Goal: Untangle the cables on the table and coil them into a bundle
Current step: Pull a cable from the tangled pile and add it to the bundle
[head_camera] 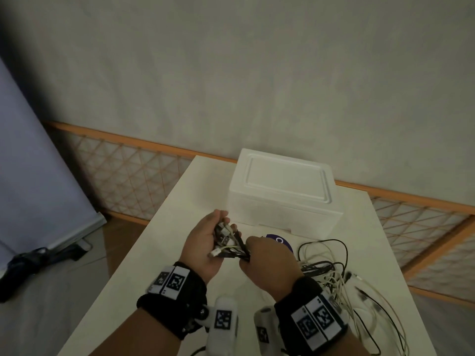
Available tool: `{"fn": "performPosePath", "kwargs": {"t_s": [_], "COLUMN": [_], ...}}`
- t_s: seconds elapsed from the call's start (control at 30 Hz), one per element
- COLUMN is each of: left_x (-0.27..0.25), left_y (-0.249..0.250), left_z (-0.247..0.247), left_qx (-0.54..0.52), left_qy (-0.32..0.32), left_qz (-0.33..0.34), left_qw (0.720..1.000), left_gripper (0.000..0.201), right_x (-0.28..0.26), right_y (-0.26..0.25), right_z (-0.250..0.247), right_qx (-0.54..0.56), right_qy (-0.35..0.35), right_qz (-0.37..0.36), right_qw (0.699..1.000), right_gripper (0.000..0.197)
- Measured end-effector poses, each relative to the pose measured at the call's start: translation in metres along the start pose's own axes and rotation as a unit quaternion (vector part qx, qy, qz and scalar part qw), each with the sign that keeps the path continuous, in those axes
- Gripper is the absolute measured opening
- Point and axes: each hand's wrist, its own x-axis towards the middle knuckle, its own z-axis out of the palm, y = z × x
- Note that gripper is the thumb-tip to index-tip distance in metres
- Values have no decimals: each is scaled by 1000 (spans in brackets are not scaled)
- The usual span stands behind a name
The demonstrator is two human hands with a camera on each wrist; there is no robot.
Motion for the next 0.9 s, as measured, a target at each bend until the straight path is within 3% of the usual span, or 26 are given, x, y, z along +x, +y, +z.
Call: {"fn": "performPosePath", "kwargs": {"t_s": [0.17,0.23,0.37,0.5,0.57,0.63,0.73,0.8,0.9], "left_x": [-2,-1,1,-3,-4,-7,-10,-10,-8], "left_y": [-8,-9,-9,0,0,-5,-12,-15,-18], "left_z": [3,2,2,-3,-5,-4,4,8,9], "left_qx": [-7,22,89,112,167,238,309,298,278], "left_qy": [8,16,13,-74,-125,-129,-70,-36,-1], "left_qz": [-11,12,55,37,63,106,173,194,200], "left_qw": [1000,1000,994,990,976,957,933,934,940], "left_gripper": [22,15,21,64,83,75,39,21,16], "right_x": [2,2,5,6,6,8,8,7,6], "right_y": [-11,-15,-17,-14,-11,-8,-7,-7,-8], "right_z": [3,4,5,3,2,1,-3,-7,-12], "right_qx": [66,62,37,56,61,56,44,53,92], "right_qy": [41,44,27,22,25,32,11,-5,-42], "right_qz": [23,17,8,29,31,9,-4,6,5], "right_qw": [997,997,999,998,997,998,999,999,995], "right_gripper": [16,17,17,16,18,21,21,21,29]}}
